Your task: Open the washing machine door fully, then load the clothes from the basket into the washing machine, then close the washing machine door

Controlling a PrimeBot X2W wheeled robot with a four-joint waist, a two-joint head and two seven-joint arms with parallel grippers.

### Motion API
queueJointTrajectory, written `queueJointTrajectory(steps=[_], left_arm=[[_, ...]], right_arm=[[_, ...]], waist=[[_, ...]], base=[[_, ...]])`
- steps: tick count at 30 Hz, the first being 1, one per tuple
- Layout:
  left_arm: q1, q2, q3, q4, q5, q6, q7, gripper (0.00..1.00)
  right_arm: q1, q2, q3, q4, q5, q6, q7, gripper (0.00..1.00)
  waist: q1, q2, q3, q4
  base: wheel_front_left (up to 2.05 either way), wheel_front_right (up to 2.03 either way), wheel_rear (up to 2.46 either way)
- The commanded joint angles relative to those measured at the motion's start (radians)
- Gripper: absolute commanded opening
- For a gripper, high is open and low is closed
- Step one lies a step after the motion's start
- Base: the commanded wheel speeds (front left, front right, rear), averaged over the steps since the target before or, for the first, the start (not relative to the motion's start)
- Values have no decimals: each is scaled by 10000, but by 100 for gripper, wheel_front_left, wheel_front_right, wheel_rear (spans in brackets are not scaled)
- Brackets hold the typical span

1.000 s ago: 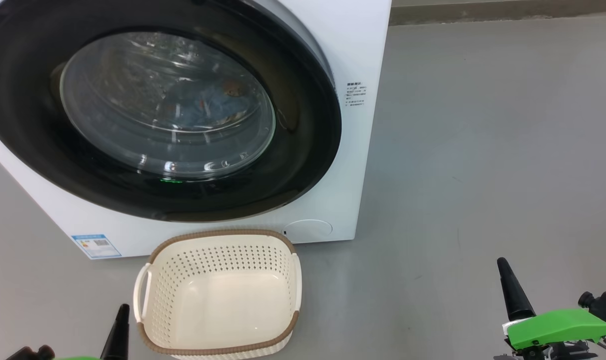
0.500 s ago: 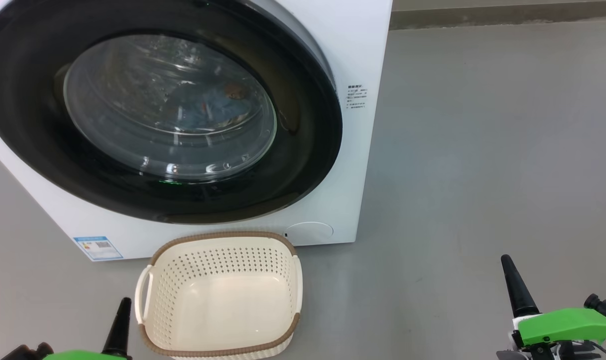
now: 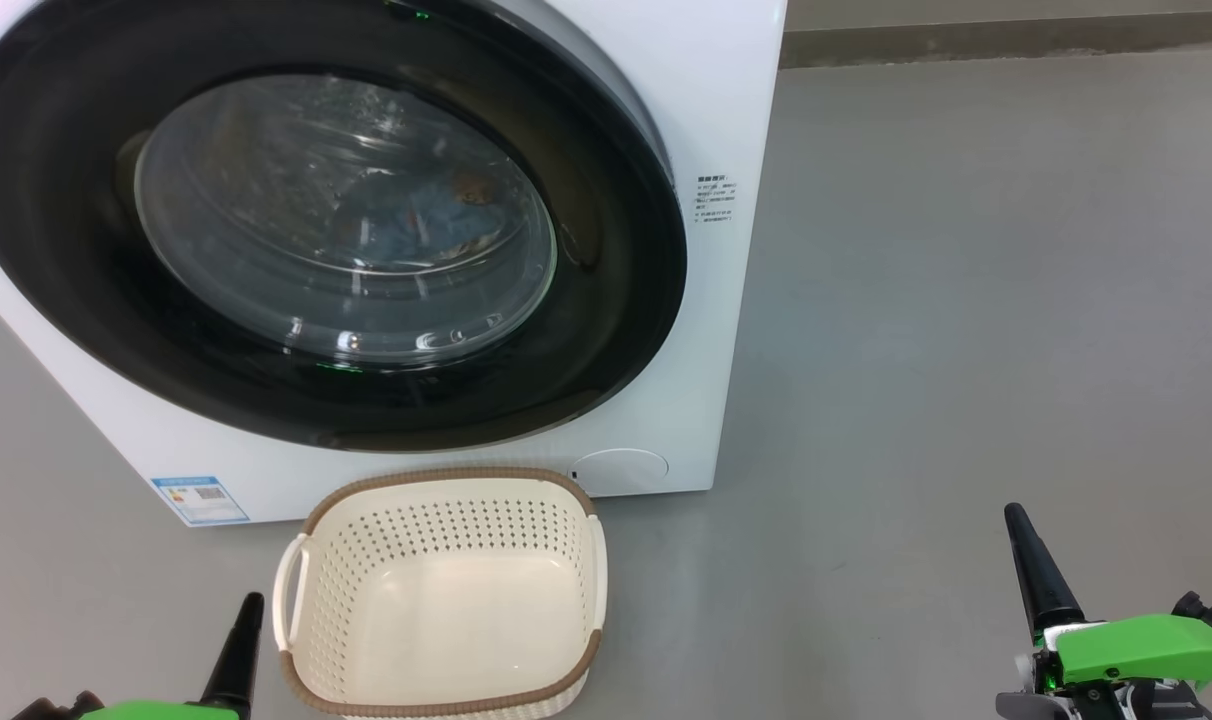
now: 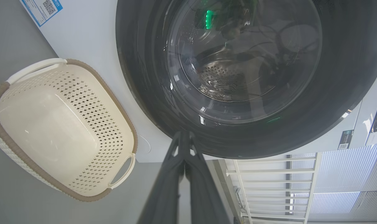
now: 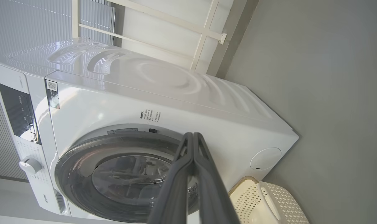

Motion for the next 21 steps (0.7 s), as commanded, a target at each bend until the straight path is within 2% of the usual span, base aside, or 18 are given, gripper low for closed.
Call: queueJointTrajectory(steps=[1, 21], left_arm=[[-530, 98, 357, -273, -224, -24, 87, 0], [-743, -108, 726, -298, -1974, -28, 686, 0]], right_arm=[[-115, -4, 128, -327, 325, -46, 102, 0], [-106, 100, -2, -580, 2378, -56, 691, 0]], waist=[[0, 0, -9, 3], [0, 0, -139, 44]], base=[[0, 0, 0], [0, 0, 0]])
